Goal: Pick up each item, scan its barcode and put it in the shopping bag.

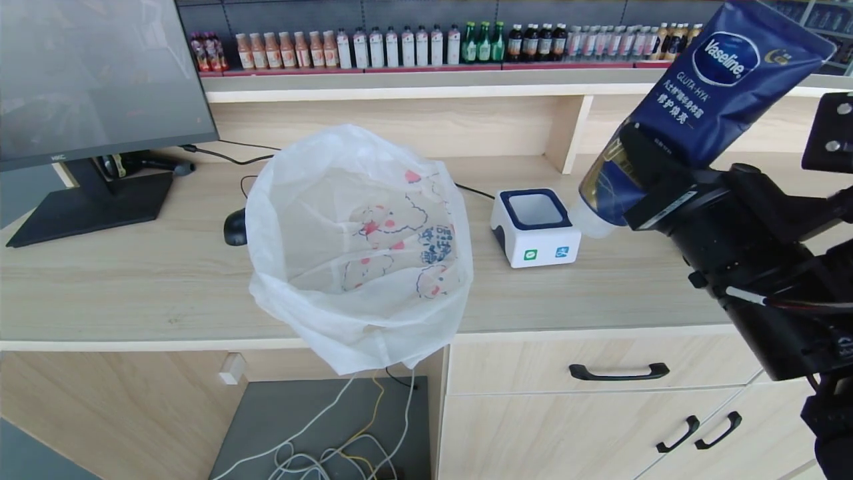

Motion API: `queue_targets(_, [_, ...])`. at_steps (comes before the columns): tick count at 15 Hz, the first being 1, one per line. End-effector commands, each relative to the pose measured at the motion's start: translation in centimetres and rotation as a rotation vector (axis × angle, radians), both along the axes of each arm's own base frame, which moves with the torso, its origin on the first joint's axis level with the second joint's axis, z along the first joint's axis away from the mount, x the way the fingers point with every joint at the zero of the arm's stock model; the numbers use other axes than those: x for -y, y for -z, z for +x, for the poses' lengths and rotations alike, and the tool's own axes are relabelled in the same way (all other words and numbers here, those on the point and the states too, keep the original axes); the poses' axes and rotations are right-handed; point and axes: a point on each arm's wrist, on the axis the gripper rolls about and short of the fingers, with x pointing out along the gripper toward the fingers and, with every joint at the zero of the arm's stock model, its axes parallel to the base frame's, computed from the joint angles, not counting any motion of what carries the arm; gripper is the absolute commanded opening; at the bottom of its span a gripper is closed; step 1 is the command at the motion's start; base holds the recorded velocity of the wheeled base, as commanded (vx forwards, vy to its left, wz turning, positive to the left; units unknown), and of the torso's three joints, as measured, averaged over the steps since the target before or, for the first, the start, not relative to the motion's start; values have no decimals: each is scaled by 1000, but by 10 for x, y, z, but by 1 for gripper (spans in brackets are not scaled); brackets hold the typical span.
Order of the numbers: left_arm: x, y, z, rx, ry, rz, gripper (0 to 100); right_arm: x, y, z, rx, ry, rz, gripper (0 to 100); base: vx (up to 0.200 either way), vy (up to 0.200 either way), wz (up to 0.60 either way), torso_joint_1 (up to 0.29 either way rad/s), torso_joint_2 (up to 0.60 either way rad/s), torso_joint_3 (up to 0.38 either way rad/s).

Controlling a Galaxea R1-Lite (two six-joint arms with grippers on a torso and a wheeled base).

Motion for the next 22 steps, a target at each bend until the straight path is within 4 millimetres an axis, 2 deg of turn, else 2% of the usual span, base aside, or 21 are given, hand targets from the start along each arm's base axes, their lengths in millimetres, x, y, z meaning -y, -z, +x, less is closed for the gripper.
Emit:
queue_targets(1, [0,0,0,0,0,0,100,6,9,-9,-22,14,-46,0,0,0,0,0,0,0])
queue_targets(5, [0,0,0,0,0,1,100,2,9,-8,-7,30,-96,0,0,0,0,0,0,0])
queue_targets(8, [0,0,0,0,0,-2,100,-5,15,2,-27,26,-102,0,0,0,0,0,0,0])
queue_targets(11, [0,0,0,0,-1,-3,100,-10,10,8,-8,24,-84,0,0,200,0,-1,1,1])
queue_targets(17, [0,0,0,0,0,-3,100,-8,16,7,-33,25,-95,0,0,200,0,4,3,2])
queue_targets(22, [0,0,0,0,0,-5,100,-3,12,1,-20,28,-88,0,0,200,0,0,1,0])
